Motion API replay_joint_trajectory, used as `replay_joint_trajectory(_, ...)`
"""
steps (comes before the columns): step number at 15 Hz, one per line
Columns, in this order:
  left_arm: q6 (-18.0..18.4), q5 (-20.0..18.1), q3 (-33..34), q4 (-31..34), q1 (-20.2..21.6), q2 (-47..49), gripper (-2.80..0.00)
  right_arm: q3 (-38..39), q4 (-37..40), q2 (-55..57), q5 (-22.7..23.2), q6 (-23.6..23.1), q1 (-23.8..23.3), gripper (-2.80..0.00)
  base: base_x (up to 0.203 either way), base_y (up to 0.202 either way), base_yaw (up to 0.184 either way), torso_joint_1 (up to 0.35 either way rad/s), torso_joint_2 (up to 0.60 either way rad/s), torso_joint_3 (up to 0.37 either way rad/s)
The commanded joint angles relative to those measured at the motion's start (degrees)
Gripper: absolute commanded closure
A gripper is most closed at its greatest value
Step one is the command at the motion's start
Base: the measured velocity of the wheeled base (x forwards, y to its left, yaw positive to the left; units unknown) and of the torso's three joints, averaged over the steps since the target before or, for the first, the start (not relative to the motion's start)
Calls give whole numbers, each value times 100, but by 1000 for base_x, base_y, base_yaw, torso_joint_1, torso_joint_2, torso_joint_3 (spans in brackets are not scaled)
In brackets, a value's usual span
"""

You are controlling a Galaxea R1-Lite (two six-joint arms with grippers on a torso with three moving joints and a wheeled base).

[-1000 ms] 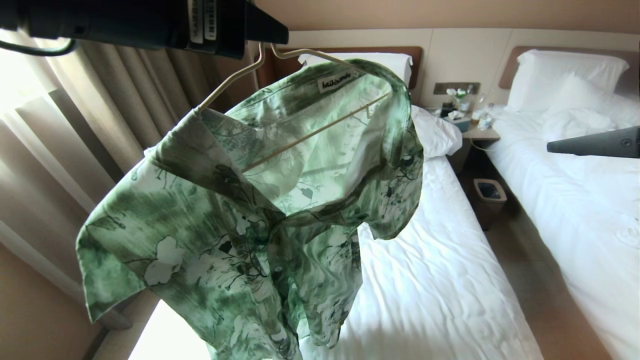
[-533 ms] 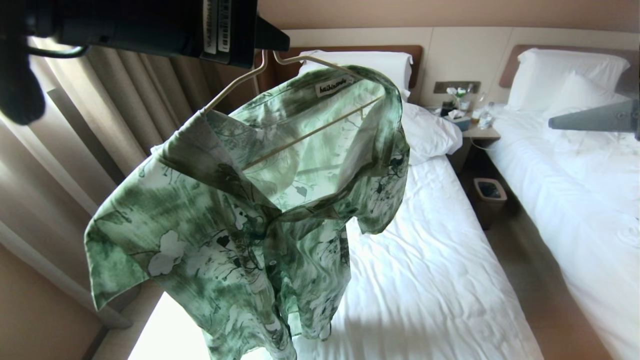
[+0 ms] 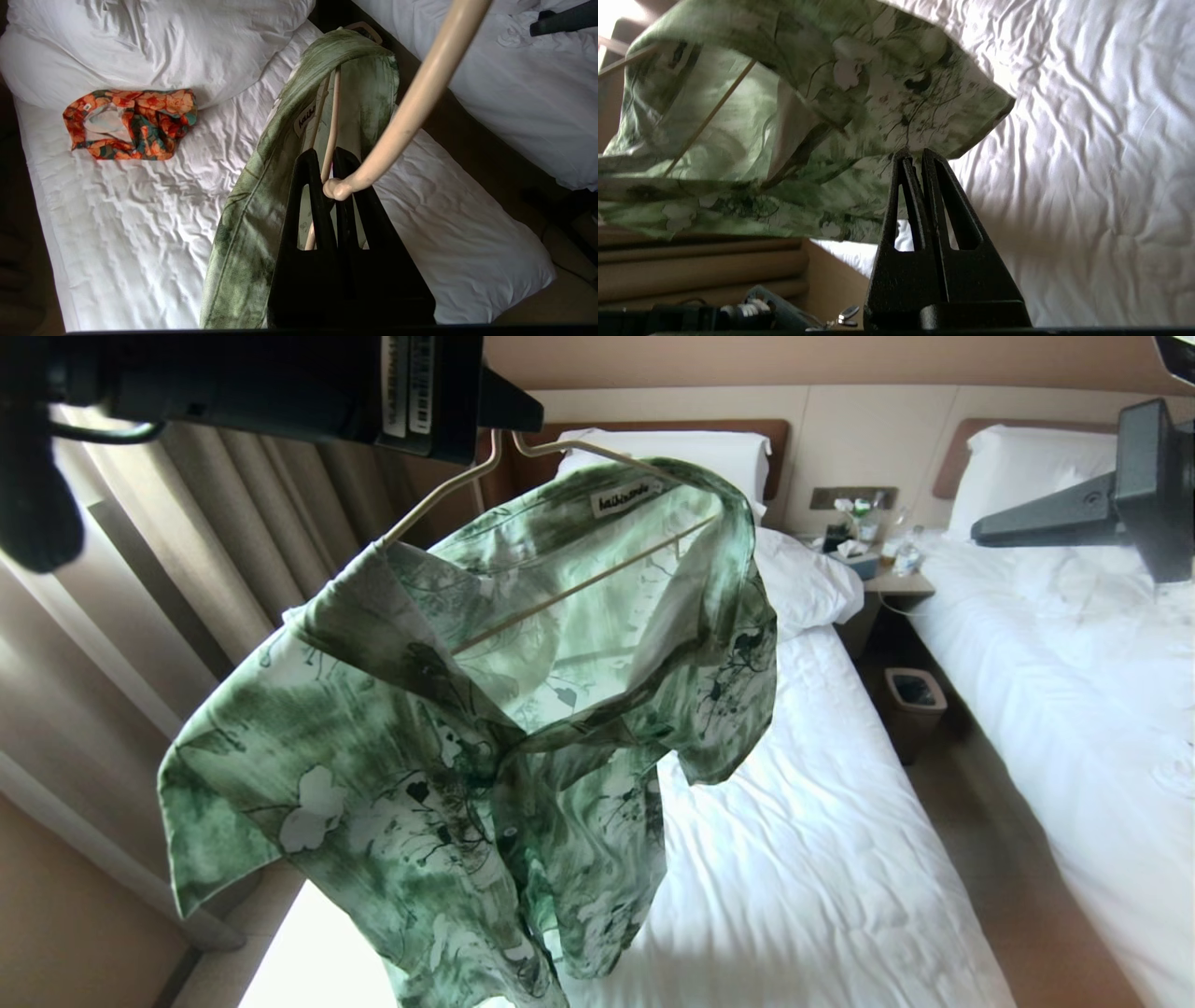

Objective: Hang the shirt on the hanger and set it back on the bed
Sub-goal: Take the clothes hanger out of the clothes

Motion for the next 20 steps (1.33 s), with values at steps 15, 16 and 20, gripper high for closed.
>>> replay_joint_trajectory(15, 5, 23, -10, -53, -11, 157, 0, 129, 763, 573, -449, -2122, 2929, 0, 0, 0, 0, 0, 0, 0)
replay_joint_trajectory(16, 5, 26, -10, -53, -11, 157, 0, 129, 760, 648, -458, -2269, 3055, 0, 0, 0, 0, 0, 0, 0)
replay_joint_trajectory(20, 14, 32, -27, -62, -11, 149, 0, 61, 464, 899, -487, -2709, 3370, -280, 0, 0, 0, 0, 0, 0)
